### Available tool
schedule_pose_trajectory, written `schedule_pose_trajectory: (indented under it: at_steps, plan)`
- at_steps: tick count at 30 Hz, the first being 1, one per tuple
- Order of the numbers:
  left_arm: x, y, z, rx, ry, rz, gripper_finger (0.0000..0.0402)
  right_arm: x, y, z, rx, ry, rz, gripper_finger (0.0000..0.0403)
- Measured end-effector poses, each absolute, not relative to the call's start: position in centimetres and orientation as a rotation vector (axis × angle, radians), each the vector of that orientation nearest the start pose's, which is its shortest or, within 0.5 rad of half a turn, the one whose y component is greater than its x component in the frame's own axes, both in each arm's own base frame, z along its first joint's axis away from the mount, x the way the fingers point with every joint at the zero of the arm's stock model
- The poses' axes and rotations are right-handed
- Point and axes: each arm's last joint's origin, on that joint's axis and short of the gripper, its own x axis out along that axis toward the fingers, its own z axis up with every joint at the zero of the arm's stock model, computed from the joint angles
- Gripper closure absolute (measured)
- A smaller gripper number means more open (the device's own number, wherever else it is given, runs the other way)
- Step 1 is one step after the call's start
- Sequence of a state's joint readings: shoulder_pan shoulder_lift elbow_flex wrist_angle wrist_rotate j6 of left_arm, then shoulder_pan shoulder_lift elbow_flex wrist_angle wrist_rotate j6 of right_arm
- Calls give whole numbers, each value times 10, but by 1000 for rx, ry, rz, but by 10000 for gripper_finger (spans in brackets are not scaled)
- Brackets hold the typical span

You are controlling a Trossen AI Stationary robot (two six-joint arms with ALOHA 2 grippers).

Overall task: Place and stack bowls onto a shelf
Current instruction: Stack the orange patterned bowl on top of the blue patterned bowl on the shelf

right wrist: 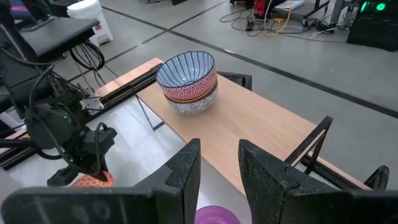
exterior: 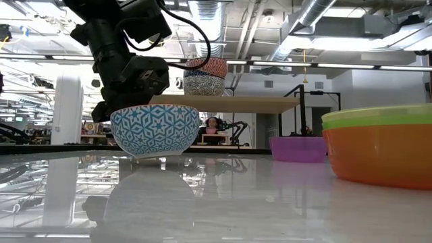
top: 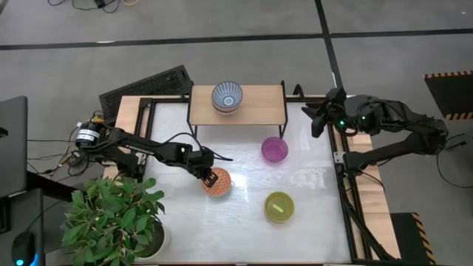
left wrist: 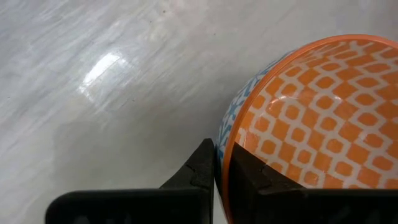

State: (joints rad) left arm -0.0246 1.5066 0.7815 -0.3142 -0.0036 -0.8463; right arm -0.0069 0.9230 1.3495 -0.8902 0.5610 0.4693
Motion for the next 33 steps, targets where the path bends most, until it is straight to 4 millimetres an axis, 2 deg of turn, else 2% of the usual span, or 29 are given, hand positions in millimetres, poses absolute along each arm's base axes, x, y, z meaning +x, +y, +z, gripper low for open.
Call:
schedule_pose_trajectory:
  at_steps: [33]
  plan:
    - [275,-7,166,-742,987,407,394,142,-15,429,335,320,-611,269]
